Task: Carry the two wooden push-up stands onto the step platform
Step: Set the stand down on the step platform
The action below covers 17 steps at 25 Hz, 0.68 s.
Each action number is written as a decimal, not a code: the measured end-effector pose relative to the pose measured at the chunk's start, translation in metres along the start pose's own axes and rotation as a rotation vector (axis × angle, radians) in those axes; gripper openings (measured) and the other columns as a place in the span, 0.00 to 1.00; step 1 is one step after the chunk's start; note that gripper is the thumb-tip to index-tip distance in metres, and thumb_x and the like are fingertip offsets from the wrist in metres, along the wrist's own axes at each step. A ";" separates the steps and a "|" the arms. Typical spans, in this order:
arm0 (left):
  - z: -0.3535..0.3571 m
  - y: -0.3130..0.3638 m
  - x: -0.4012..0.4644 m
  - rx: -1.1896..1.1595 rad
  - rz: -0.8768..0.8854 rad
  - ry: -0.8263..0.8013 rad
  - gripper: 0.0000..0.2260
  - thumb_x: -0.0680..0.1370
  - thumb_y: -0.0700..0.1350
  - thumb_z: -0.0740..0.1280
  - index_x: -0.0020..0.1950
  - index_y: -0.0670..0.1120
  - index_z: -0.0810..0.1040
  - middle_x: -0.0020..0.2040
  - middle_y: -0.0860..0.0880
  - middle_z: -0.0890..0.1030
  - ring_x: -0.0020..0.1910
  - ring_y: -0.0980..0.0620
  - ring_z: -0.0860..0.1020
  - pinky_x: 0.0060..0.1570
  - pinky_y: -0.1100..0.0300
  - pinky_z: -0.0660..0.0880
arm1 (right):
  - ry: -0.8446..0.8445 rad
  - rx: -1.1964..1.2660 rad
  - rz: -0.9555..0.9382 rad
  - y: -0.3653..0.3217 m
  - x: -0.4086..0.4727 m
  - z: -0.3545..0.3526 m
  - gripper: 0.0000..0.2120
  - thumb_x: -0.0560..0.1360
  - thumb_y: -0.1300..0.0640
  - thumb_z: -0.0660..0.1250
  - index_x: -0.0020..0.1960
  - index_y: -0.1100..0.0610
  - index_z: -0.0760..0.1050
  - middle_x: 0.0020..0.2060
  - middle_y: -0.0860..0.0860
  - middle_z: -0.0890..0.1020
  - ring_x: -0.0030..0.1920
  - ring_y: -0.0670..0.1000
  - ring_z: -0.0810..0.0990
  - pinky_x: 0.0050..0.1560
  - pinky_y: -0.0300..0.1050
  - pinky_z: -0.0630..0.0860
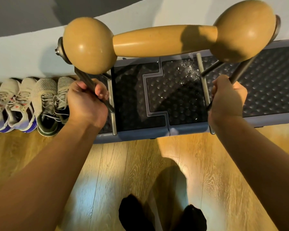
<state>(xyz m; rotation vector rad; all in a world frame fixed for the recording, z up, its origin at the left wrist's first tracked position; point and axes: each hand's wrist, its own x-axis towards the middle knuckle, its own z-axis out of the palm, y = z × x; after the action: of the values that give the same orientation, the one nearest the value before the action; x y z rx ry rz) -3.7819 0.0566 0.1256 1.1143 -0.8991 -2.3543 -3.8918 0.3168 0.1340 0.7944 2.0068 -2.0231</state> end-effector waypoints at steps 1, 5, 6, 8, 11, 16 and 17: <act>0.000 -0.002 0.001 0.003 -0.003 0.000 0.05 0.67 0.42 0.57 0.35 0.49 0.61 0.31 0.48 0.60 0.32 0.50 0.56 0.36 0.55 0.58 | 0.000 -0.003 0.010 0.002 0.002 -0.001 0.14 0.79 0.60 0.64 0.36 0.52 0.68 0.30 0.49 0.66 0.29 0.43 0.66 0.32 0.37 0.67; 0.002 -0.005 0.005 0.025 0.003 -0.013 0.05 0.67 0.42 0.56 0.35 0.49 0.60 0.29 0.48 0.61 0.31 0.50 0.56 0.35 0.56 0.57 | -0.005 0.028 0.035 0.008 0.006 -0.003 0.14 0.78 0.61 0.64 0.35 0.53 0.68 0.28 0.48 0.67 0.29 0.43 0.67 0.33 0.39 0.67; 0.001 -0.005 0.007 0.029 0.009 -0.015 0.05 0.67 0.42 0.56 0.35 0.49 0.60 0.29 0.48 0.61 0.31 0.50 0.56 0.36 0.55 0.57 | 0.000 0.038 0.029 0.009 0.006 -0.002 0.14 0.78 0.62 0.64 0.35 0.53 0.68 0.28 0.48 0.67 0.28 0.43 0.66 0.33 0.39 0.67; -0.001 -0.007 0.009 0.037 0.019 -0.018 0.06 0.67 0.42 0.56 0.36 0.50 0.58 0.29 0.48 0.61 0.31 0.49 0.55 0.36 0.55 0.57 | 0.005 0.043 0.011 0.010 0.007 -0.003 0.14 0.78 0.63 0.64 0.35 0.53 0.68 0.28 0.48 0.67 0.28 0.43 0.66 0.33 0.38 0.66; 0.000 -0.009 0.007 0.074 0.030 -0.020 0.07 0.72 0.41 0.55 0.35 0.49 0.60 0.29 0.48 0.60 0.31 0.50 0.56 0.35 0.55 0.57 | -0.056 0.046 0.015 0.009 0.008 -0.004 0.15 0.79 0.63 0.63 0.35 0.53 0.69 0.29 0.49 0.66 0.30 0.44 0.65 0.35 0.40 0.65; 0.002 -0.016 0.006 0.189 0.064 0.011 0.16 0.82 0.42 0.51 0.34 0.48 0.64 0.29 0.48 0.63 0.30 0.50 0.58 0.35 0.57 0.60 | -0.166 -0.095 0.008 0.006 0.012 -0.012 0.15 0.79 0.60 0.63 0.34 0.52 0.69 0.29 0.48 0.68 0.31 0.44 0.66 0.38 0.41 0.67; 0.002 -0.017 0.004 0.209 0.059 0.027 0.17 0.83 0.43 0.51 0.35 0.47 0.65 0.30 0.48 0.64 0.30 0.51 0.61 0.36 0.57 0.61 | -0.184 -0.136 0.016 0.006 0.012 -0.014 0.14 0.79 0.59 0.63 0.35 0.51 0.70 0.30 0.47 0.69 0.32 0.44 0.67 0.40 0.42 0.68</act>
<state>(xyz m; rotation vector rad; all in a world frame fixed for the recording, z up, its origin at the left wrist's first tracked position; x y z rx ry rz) -3.7874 0.0672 0.1128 1.1781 -1.1729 -2.2317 -3.8959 0.3331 0.1235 0.5728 2.0010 -1.8530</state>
